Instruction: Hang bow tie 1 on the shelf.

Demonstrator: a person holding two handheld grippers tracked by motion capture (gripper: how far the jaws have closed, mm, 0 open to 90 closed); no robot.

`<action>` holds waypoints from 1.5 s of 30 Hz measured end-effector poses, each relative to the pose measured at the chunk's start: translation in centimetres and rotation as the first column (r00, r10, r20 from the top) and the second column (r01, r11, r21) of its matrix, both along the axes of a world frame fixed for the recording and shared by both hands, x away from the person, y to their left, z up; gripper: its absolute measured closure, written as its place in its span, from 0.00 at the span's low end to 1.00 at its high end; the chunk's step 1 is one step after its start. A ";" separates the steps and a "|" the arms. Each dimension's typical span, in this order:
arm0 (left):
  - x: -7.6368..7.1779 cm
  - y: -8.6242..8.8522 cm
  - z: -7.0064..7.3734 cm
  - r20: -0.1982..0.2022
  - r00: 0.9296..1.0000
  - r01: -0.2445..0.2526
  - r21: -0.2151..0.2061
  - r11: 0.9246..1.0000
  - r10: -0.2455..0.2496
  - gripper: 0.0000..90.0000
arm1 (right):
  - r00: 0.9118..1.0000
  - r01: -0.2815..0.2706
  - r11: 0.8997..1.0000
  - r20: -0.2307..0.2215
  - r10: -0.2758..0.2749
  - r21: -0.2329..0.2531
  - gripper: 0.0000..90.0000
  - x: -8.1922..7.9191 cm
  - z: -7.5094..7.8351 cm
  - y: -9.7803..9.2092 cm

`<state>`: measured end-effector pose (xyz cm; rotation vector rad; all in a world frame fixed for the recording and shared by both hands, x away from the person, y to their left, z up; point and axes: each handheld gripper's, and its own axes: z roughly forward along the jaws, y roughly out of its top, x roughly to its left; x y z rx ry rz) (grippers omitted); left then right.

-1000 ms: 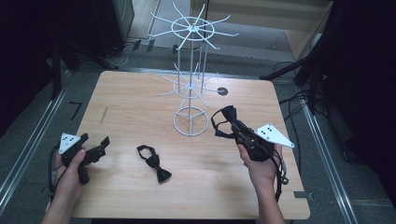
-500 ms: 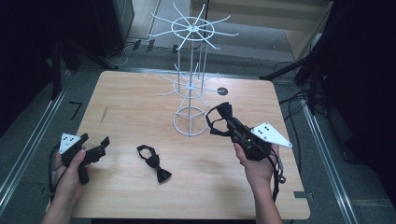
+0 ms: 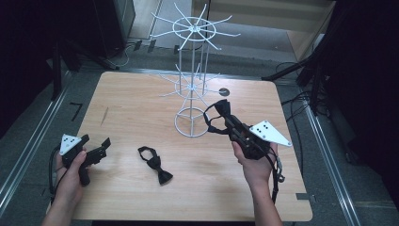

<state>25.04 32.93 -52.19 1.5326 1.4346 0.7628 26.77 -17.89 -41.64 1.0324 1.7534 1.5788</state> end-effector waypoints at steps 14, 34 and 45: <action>0.0 0.0 0.0 0.000 1.000 -0.001 -0.001 1.000 0.001 0.16 | 1.000 0.009 1.000 -0.022 -0.009 0.019 0.86 1.5 -0.6 0.4; 0.0 0.0 0.0 -0.001 1.000 0.000 -0.001 1.000 0.000 0.16 | 0.996 0.032 0.998 -0.085 -0.028 0.050 0.86 3.2 -2.3 2.0; 0.0 0.0 0.0 0.000 1.000 0.002 -0.002 1.000 -0.002 0.16 | 0.993 0.013 1.000 -0.117 -0.010 0.025 0.83 4.1 -3.3 3.1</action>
